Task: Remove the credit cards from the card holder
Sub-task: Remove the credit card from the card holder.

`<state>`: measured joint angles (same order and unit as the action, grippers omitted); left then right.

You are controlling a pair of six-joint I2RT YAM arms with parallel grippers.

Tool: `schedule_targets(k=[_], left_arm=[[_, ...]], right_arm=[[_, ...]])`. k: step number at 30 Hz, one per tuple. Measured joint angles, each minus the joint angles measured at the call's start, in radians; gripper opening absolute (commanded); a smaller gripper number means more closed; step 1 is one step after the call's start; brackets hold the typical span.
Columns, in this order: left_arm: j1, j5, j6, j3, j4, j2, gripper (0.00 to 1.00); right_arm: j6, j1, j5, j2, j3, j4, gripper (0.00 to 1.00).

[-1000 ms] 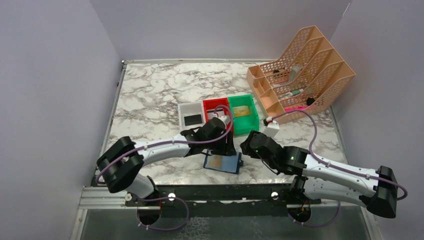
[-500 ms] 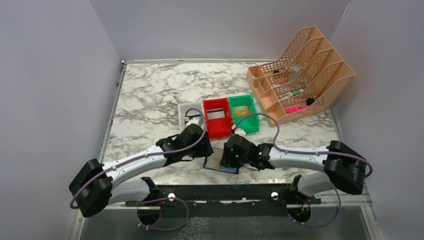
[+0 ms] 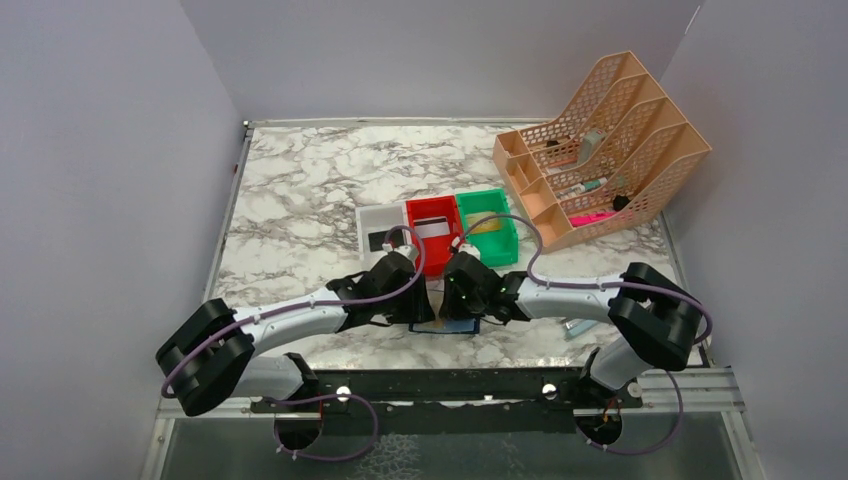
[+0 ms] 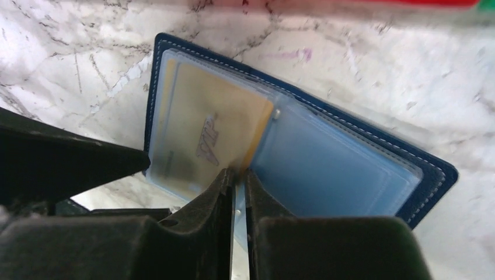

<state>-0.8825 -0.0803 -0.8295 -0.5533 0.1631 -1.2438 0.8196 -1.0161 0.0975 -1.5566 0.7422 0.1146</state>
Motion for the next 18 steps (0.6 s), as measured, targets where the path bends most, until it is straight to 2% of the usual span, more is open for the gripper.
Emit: schedule_targets(k=[5,12,18], left_arm=[[0.000,-0.053,0.000,0.003,-0.042,-0.045,0.43],[0.000,-0.097,0.000,0.005,-0.087,-0.068,0.38],[0.000,-0.111,0.001,0.005,-0.103,-0.068,0.37]], right_arm=[[-0.084,0.052,-0.053,0.006,-0.014,-0.032,0.09],[-0.112,0.087,-0.165,0.014,-0.047,-0.087,0.13],[-0.050,0.109,-0.252,0.037,-0.100,-0.145,0.01]])
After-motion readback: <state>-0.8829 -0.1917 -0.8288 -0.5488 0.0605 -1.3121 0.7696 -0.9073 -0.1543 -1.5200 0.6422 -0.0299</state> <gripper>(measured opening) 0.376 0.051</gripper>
